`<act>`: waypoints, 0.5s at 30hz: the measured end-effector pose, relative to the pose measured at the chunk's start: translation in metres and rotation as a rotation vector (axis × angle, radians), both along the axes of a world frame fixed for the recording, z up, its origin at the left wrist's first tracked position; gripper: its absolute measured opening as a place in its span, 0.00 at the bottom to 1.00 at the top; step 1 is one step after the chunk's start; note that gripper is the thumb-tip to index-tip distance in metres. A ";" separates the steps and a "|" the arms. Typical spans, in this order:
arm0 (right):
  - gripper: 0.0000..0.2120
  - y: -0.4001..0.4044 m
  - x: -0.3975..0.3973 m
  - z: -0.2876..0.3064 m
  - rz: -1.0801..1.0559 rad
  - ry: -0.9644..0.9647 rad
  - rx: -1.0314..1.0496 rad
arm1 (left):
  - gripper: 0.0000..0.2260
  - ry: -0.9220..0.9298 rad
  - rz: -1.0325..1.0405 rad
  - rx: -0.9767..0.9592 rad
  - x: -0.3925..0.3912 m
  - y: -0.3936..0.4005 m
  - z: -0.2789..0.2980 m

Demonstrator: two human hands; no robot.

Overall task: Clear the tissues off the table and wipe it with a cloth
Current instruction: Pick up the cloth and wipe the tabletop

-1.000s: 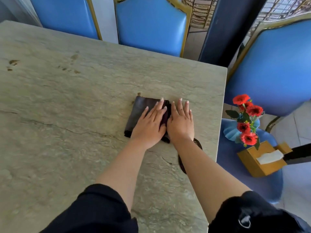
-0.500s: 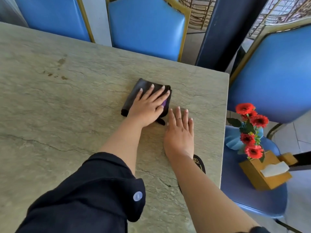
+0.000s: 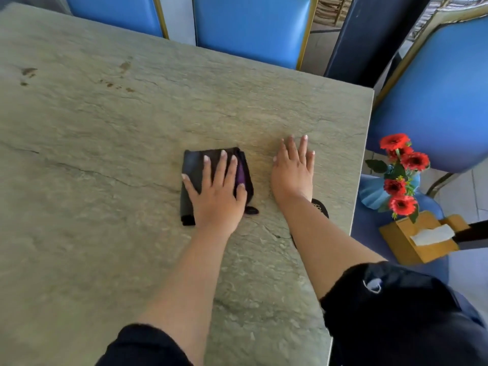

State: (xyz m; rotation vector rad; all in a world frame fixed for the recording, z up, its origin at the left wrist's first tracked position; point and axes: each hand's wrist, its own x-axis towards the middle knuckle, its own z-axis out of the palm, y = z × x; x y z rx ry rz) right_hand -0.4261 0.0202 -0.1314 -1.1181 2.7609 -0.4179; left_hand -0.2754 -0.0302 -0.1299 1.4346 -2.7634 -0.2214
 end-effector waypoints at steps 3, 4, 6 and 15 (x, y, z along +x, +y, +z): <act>0.26 0.006 0.039 0.007 0.021 -0.058 -0.060 | 0.26 0.024 -0.190 -0.032 0.031 0.037 -0.003; 0.27 0.012 0.059 0.008 0.032 -0.083 -0.081 | 0.26 0.017 -0.201 -0.024 0.042 0.027 -0.002; 0.27 0.031 0.101 0.007 0.067 -0.100 -0.094 | 0.26 -0.013 -0.097 -0.018 0.064 -0.004 -0.003; 0.25 0.043 0.136 0.002 0.169 -0.002 0.052 | 0.26 -0.050 0.102 -0.015 0.118 0.006 0.002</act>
